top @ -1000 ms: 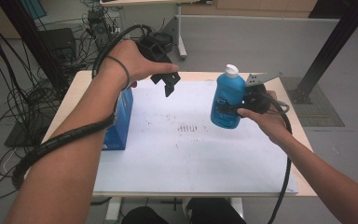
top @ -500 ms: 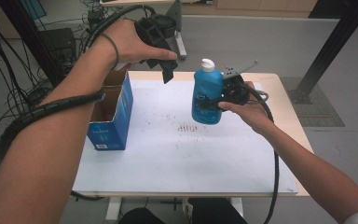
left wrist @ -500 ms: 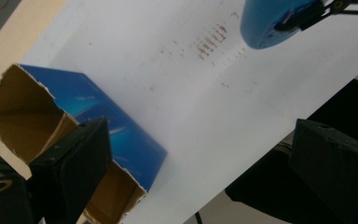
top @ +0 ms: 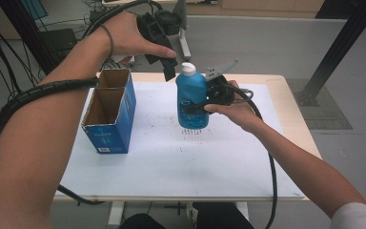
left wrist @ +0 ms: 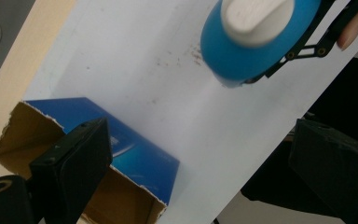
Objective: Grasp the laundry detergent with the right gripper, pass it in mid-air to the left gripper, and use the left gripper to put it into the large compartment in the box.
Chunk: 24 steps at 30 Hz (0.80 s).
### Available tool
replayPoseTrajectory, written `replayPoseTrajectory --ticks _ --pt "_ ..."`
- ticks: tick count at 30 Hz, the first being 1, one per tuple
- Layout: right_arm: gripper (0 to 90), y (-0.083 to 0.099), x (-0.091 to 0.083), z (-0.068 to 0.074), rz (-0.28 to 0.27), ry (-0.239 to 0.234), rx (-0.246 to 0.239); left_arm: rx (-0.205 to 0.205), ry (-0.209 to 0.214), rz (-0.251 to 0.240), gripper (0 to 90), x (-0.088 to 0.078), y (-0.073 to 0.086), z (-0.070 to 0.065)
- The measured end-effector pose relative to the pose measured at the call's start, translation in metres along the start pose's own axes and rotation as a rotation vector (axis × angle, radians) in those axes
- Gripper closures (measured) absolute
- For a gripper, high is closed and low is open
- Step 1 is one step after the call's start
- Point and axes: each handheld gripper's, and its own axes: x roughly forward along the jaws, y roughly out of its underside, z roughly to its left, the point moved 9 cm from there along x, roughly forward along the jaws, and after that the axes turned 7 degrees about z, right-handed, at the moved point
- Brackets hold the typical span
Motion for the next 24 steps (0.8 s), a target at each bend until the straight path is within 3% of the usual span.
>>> replayPoseTrajectory --ticks 8,20,23,24 --pt "45.1 -0.006 0.016 0.007 -0.001 -0.037 -0.034 0.080 0.001 -0.006 6.5 -0.002 -0.003 -0.004" --pt "45.2 -0.014 0.034 0.025 -0.006 -0.092 -0.080 0.153 0.024 0.006 6.3 0.004 0.000 -0.018" --pt "45.1 -0.015 0.035 0.027 -0.012 -0.099 -0.084 0.154 0.066 -0.001 4.6 0.004 0.002 -0.021" --pt "45.1 -0.016 0.035 0.029 -0.015 -0.101 -0.087 0.157 0.057 0.001 4.4 0.004 0.002 -0.021"
